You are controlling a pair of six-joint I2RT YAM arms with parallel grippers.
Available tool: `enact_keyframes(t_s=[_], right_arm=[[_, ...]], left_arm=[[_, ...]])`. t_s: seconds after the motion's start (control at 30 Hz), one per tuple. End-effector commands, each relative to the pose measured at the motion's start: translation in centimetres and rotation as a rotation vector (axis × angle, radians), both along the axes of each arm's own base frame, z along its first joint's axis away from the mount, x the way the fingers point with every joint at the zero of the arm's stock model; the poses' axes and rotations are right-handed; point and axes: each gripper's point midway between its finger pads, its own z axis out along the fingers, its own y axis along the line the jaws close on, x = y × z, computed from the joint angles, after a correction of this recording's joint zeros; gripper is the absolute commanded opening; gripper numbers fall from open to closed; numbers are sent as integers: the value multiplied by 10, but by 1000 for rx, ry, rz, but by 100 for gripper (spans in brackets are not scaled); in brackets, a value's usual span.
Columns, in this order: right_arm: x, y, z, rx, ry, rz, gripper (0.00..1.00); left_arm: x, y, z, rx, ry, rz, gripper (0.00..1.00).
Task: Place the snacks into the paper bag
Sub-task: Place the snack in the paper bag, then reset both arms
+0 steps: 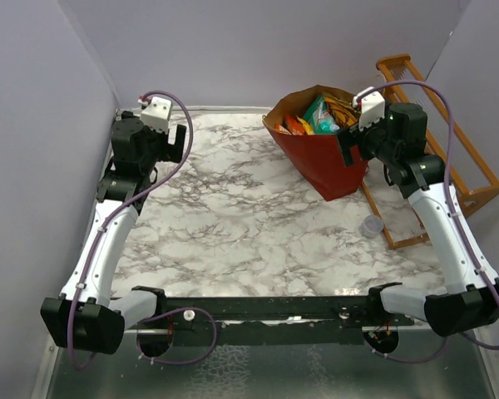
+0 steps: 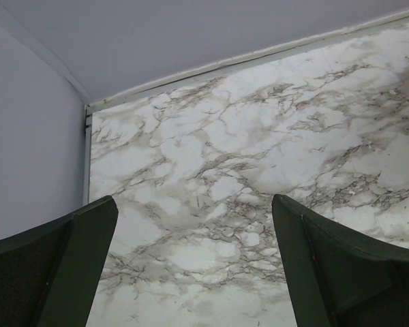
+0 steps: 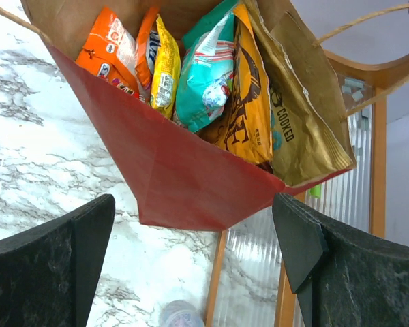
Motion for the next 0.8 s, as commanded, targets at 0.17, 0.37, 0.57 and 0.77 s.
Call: enact_keyframes(t_s=[0.17,0.37,0.57,0.77], right_arm=[[-38,-19,13,22,-48,-77,99],[-58,-26,12,36,-63,-105,99],[-70,-29,11,55,-92,-117,99],[-77,-40,21,68,-136,-154,99]], left_arm=[[-22,22,15,-32,-111,105,99],[-35,26,19,-104,-217,137,99],[-40,21,14,-141,-211,113,99],[-44,23,15,-85,-179,105,99]])
